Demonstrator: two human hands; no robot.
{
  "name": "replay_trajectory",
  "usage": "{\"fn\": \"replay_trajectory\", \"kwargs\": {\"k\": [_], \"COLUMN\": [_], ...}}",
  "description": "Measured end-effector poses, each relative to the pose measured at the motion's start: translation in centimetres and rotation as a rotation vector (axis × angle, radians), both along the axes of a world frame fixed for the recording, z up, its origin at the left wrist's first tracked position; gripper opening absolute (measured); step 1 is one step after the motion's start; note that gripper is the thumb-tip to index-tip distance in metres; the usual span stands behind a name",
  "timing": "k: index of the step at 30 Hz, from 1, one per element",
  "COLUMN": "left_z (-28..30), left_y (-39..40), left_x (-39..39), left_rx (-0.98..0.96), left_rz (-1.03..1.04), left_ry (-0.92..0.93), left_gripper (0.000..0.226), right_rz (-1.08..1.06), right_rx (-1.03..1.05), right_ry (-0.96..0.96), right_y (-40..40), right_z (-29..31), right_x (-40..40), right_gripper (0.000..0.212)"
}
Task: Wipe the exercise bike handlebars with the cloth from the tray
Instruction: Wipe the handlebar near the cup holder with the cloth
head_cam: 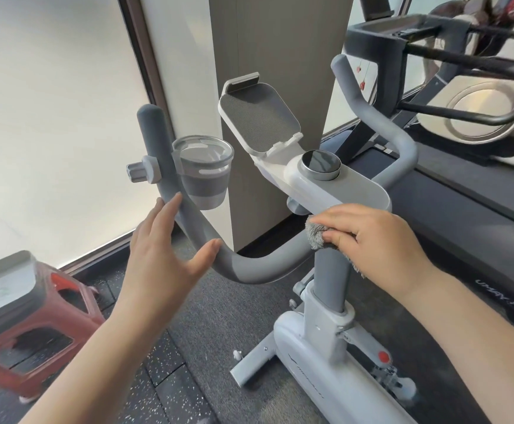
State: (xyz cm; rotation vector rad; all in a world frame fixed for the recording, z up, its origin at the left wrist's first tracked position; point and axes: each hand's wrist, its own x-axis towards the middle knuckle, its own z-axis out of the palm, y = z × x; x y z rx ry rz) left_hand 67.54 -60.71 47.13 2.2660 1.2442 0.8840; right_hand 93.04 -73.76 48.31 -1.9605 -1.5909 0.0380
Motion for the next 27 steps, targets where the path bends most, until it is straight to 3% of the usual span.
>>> {"fn": "replay_trajectory", "kwargs": {"k": [13,22,27], "left_z": [0.0,0.3,1.0], "left_y": [0.0,0.8,2.4], "left_x": [0.0,-1.0,-1.7], "left_rx": [-0.006,-0.025,-0.005], "left_rz": [-0.006,-0.04,-0.03], "left_ry": [0.003,0.035,0.035], "left_gripper": [0.089,0.098,0.098], "right_rz": [-0.15,-0.215,-0.158], "right_rx": [0.033,0.196,0.18], "right_ry": [-0.122,0.222,0.419], "right_y": [-0.3,0.6,4.5], "right_z": [-0.3,1.8,4.5], "right_x": [1.7,-0.7,-3.3], "right_gripper": [0.024,0.022,0.015]}}
